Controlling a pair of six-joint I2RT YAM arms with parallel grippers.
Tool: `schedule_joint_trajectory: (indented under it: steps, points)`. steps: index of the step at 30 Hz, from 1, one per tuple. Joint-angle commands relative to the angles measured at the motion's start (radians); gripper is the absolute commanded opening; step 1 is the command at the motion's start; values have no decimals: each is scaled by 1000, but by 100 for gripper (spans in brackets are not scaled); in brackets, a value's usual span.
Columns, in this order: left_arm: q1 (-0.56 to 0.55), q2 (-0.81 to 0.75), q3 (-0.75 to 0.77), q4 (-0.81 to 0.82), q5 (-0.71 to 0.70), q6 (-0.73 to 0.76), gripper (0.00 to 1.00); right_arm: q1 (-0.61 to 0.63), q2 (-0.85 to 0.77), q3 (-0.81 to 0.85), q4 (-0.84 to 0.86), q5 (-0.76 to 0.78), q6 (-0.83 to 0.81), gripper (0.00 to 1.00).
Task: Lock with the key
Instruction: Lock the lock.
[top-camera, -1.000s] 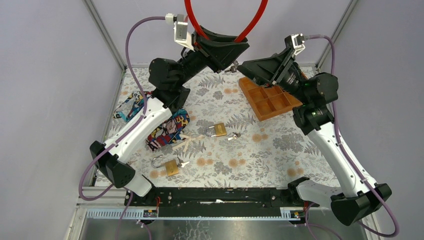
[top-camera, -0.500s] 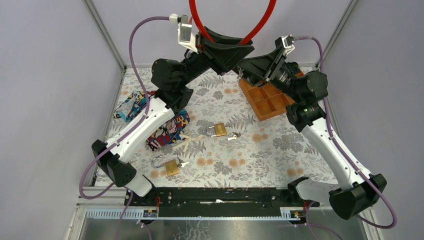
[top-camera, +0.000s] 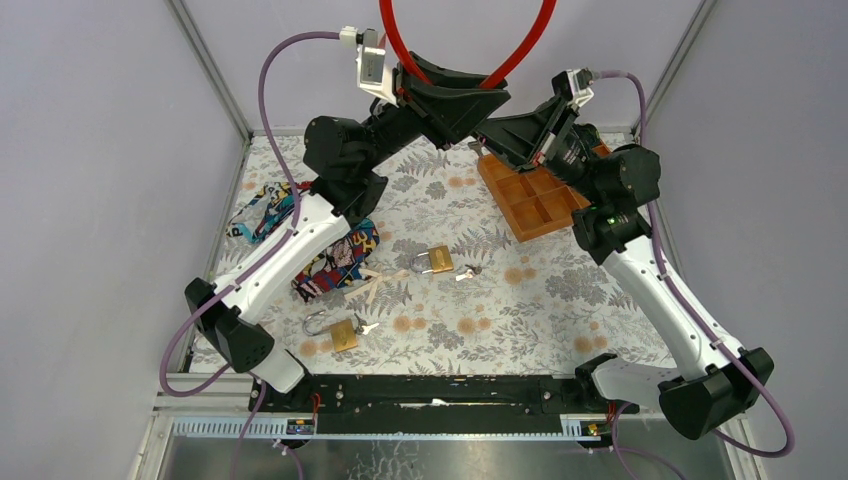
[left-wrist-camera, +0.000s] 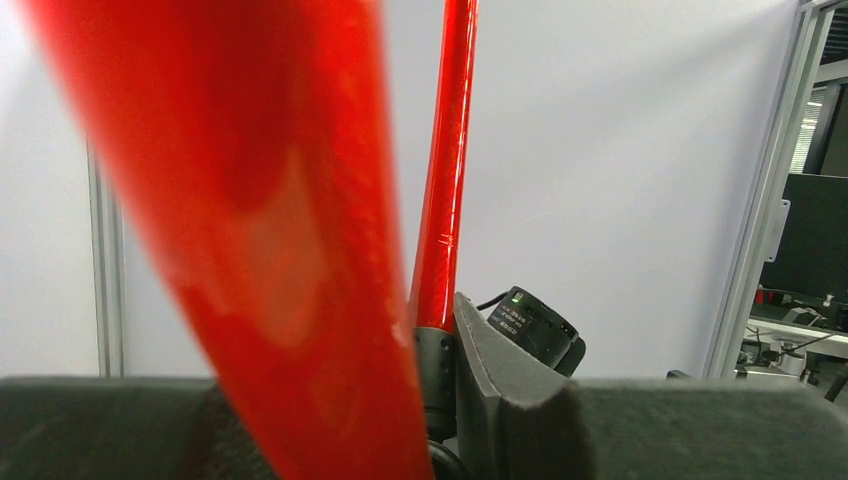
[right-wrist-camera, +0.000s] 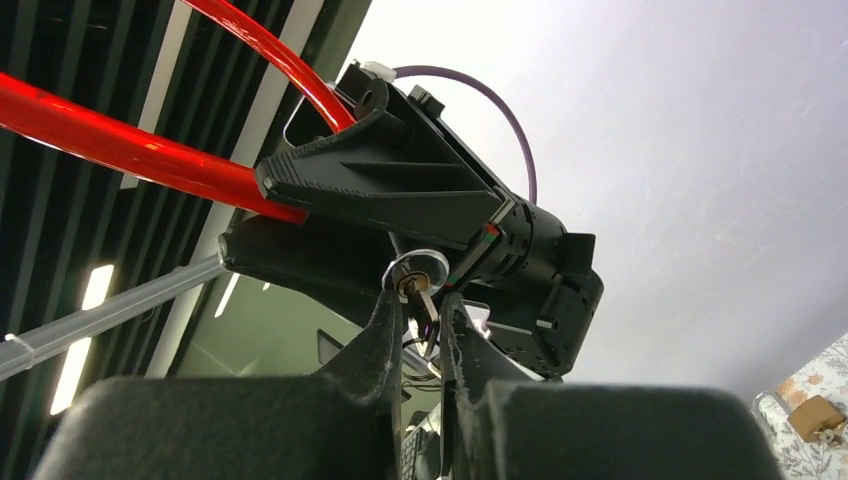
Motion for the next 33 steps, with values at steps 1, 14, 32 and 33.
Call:
schedule_joint_trajectory:
  steps: [1, 14, 32, 33]
  points:
    - [-8, -12, 30, 58, -5, 18, 0, 11, -6, 33, 55, -10, -28, 4]
    - [-21, 30, 102, -35, -39, -130, 0, 32, -39, 243, -336, -56, -581, 0]
    - [-66, 28, 88, -80, -59, -160, 0, 83, -94, 399, -790, 39, -1853, 0]
    - [-66, 28, 87, -79, -56, -160, 0, 83, -94, 407, -802, 45, -1891, 0]
